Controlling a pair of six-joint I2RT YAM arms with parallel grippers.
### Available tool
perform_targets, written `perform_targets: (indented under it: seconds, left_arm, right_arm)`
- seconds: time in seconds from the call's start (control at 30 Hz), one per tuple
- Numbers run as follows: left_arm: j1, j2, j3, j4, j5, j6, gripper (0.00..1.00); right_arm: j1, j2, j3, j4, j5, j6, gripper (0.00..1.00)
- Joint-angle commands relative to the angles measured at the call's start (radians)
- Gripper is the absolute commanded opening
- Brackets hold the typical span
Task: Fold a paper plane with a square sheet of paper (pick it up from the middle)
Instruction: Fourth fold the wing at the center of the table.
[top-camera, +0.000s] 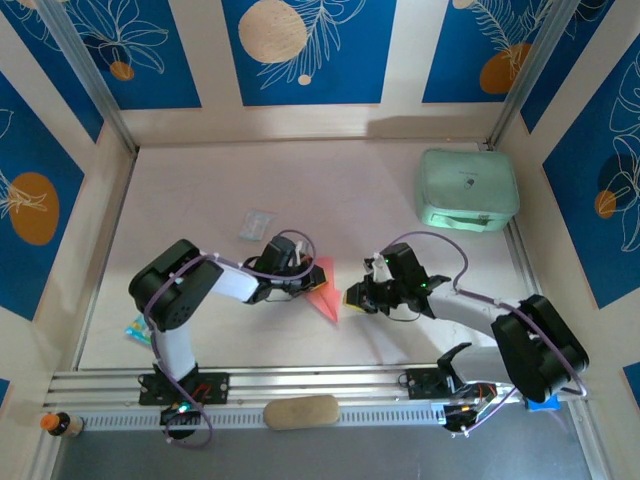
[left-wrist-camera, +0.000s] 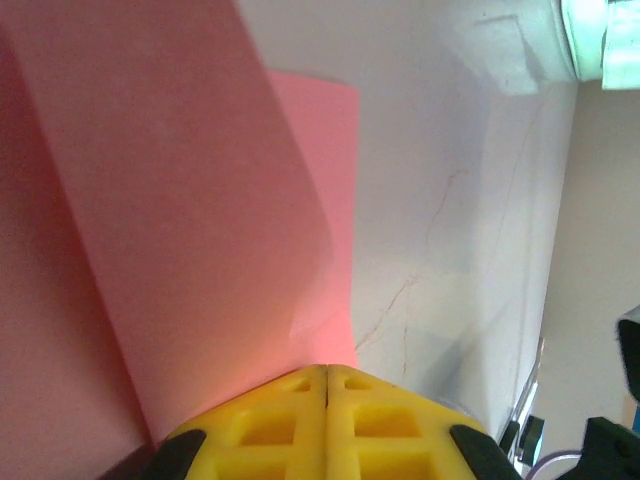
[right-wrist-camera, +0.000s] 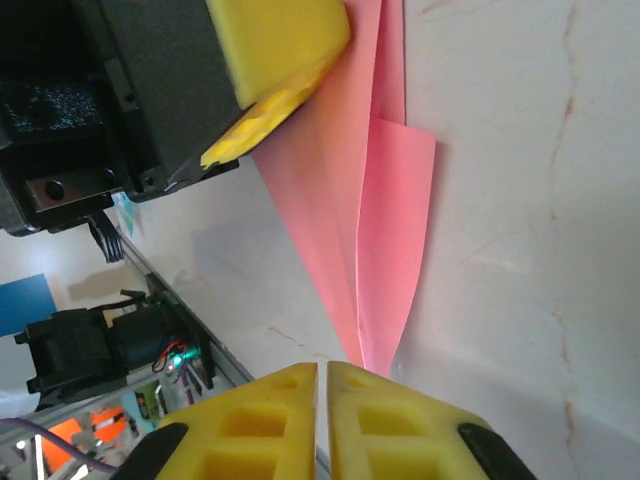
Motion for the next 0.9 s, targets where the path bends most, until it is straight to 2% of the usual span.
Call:
perform_targets:
  seconds: [0.0, 0.23, 0.4, 0.87]
  left_arm:
    - [-0.016, 0.010, -0.051, -0.075, -0.096, -0.029, 0.02]
    - [-0.022, 0.008, -0.055, -0.065, -0.089, -0.032, 0.02]
    - [-0.022, 0.010, -0.060, -0.054, -0.082, -0.029, 0.02]
    - [-0.022, 0.009, -0.055, -0.047, -0.078, -0.029, 0.02]
  right_arm:
    - [0.021, 0.056, 0.022, 0.070, -0.077, 0.035, 0.08]
    - [0.060, 0.146, 0.069, 0.074, -0.035, 0.040, 0.06]
    - [0.048, 0.123, 0.071, 0.052, 0.015, 0.031, 0.26]
    - [0.026, 0.238, 0.126, 0.066, 0.025, 0.024, 0.31]
